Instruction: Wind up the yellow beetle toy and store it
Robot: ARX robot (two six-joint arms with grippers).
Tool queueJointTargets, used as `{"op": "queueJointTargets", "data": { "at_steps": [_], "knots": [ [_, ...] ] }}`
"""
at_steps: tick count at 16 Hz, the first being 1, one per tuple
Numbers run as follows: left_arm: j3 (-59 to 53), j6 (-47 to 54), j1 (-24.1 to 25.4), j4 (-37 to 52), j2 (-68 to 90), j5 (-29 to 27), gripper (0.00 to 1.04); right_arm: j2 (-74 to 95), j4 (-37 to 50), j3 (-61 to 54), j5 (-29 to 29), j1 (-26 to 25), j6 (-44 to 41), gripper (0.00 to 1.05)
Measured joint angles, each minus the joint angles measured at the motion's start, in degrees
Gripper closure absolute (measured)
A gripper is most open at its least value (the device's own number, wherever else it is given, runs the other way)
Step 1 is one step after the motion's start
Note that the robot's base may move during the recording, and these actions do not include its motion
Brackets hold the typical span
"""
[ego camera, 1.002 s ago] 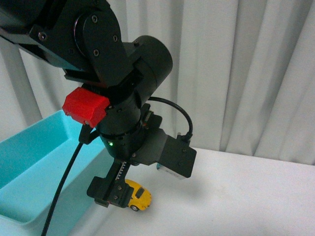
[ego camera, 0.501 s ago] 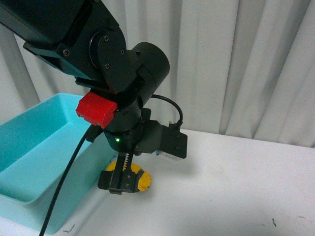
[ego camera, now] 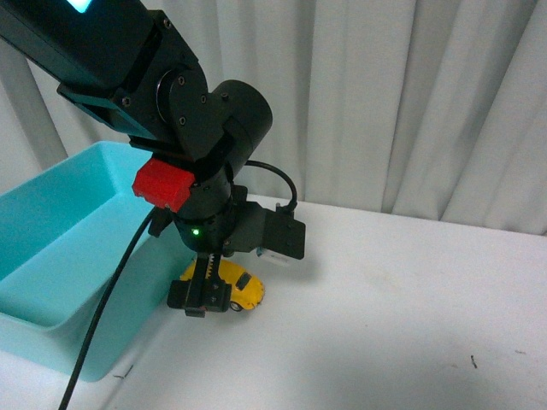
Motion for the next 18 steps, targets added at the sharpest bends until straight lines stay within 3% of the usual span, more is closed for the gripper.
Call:
{"op": "queueJointTargets", "data": {
  "at_steps": [4,5,10,14,16,18],
  "knots": [
    [0.0,-0.5,0.7,0.2,0.7,0.0,0.6,0.0,0.0,0.0,0.0,0.0,0.0,0.07],
    [0.3,-0.4,0.7,-0.5,0.6,0.0,0.65,0.0,0.0,0.0,0.0,0.0,0.0,0.07],
    [1.3,6.3,-2.3,-8.0,-1.4,6.1,0.72,0.0,0.0,0.0,0.0,0.0,0.0,0.07],
    [1.6,20.3,-4.4,-14.8,-5.1,16.9,0.72,0.0,0.0,0.0,0.0,0.0,0.0,0.07],
    [4.8,17.5,-2.6,-18.5,-12.0,27.3,0.72,0.0,0.0,0.0,0.0,0.0,0.0,0.07],
    [7.2,12.6,-0.1,-18.9,-15.6,33.4,0.72,0.0,0.0,0.0,0.0,0.0,0.0,0.07]
  ]
}}
